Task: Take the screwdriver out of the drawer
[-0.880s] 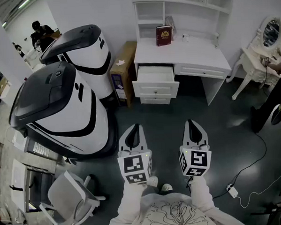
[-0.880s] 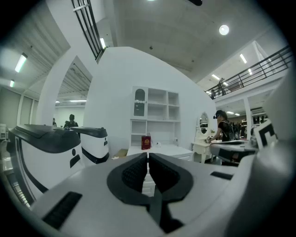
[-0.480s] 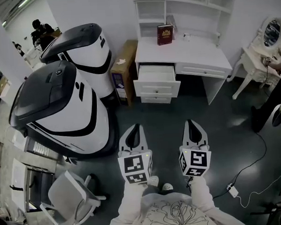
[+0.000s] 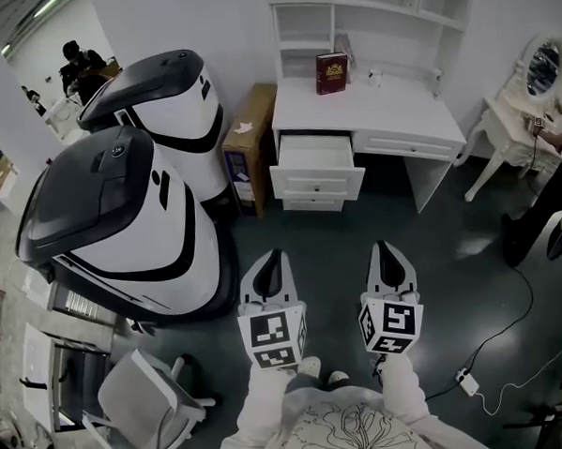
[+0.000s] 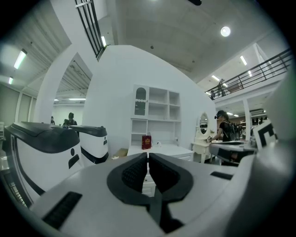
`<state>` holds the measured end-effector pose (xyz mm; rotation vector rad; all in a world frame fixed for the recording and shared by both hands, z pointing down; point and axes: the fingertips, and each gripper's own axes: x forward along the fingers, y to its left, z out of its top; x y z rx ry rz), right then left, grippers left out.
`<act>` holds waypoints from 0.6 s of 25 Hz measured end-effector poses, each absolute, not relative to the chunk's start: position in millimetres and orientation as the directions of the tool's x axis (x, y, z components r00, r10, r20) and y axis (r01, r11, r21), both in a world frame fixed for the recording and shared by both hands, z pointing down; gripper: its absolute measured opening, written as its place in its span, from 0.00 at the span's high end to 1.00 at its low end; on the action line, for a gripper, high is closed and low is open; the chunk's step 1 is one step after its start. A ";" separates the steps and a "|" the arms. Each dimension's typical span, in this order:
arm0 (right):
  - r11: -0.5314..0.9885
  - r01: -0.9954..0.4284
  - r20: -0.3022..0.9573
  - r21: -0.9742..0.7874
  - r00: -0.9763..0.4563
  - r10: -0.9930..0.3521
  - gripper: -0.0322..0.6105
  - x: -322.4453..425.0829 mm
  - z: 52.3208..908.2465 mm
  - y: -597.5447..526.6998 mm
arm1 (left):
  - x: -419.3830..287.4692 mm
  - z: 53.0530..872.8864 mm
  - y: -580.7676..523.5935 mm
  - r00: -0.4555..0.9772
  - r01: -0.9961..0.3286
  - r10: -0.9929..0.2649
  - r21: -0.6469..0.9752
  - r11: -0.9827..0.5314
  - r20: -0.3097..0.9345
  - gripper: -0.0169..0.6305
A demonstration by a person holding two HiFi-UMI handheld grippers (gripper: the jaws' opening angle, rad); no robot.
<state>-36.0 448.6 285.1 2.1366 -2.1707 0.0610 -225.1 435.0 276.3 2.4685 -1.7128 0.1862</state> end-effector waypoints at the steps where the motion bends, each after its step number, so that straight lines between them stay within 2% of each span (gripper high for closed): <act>1: 0.014 -0.999 0.095 0.037 -0.011 -0.995 0.95 -37.8 285.8 446.2 | -227.3 276.8 432.2 0.350 -0.936 -0.920 0.036 -0.349 0.176 0.95; 15: -0.008 -1.000 0.134 0.023 0.011 -0.991 0.95 -50.9 306.5 430.2 | -239.2 297.2 411.9 0.371 -0.928 -0.904 0.049 -0.369 0.213 0.95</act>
